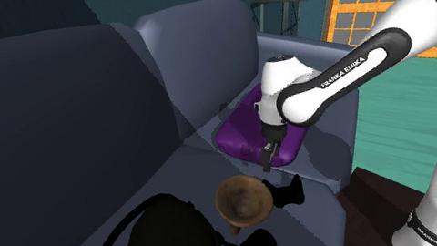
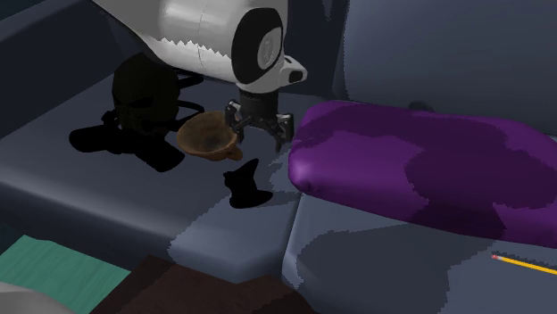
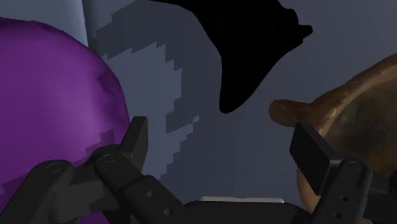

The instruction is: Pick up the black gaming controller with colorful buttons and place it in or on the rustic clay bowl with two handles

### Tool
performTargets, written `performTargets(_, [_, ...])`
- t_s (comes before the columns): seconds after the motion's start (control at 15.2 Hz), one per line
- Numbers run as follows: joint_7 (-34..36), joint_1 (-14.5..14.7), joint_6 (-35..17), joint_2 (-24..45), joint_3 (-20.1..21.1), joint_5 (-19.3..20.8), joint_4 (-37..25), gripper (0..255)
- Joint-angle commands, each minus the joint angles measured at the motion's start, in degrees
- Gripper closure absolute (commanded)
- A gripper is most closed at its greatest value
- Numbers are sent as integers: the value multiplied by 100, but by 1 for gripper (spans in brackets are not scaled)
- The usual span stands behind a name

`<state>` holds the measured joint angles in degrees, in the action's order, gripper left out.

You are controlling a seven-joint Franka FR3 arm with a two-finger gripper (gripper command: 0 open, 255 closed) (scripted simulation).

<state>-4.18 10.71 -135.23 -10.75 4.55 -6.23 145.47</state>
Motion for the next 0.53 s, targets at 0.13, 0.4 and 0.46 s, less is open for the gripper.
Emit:
performTargets(0.13, [-17,18,-349,273,19,-24,74,0])
performTargets(0.4, [-21,26,-576,441,29,-34,132,0])
performTargets(0.46, [-21,26,-576,441,29,-34,131,0])
